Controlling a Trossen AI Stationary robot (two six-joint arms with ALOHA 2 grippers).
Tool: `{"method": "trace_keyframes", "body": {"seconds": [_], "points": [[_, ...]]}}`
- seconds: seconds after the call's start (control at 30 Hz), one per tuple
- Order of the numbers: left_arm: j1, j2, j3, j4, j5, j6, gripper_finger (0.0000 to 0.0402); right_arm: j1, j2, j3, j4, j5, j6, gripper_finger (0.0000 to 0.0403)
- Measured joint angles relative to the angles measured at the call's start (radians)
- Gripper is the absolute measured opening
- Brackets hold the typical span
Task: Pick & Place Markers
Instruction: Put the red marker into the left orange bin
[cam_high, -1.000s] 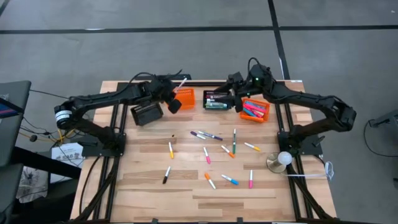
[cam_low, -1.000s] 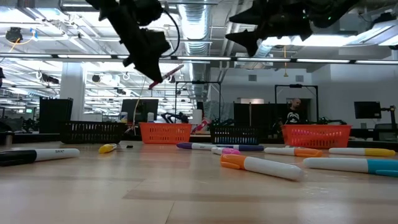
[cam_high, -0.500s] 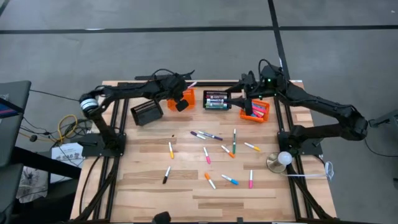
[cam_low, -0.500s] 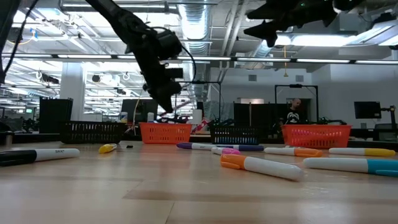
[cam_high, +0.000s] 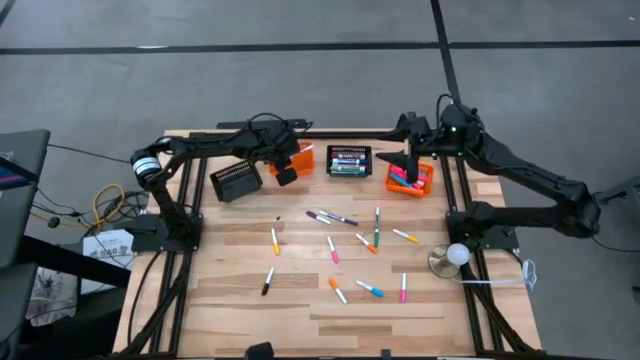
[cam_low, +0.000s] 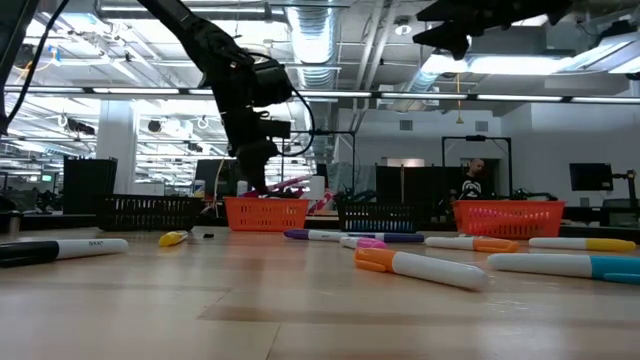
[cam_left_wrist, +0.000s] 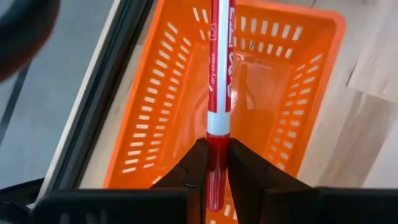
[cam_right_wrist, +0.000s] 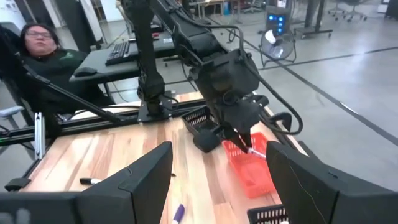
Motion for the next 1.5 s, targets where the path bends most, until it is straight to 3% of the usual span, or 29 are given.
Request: {"method": "trace_keyframes", "body": {"seconds": [1.17, 1.5], "points": [[0.019, -0.001, 0.0, -0.062, -0.003, 0.051, 0.0059, -0.003, -0.05, 0.0, -0.048, -0.003, 0.007, 0.025], [0.017, -0.001, 0.0, -0.061, -0.032, 0.051, 0.0144, -0.003, -0.05, 0.0, -0.048, -0.003, 0.007, 0.025]]}}
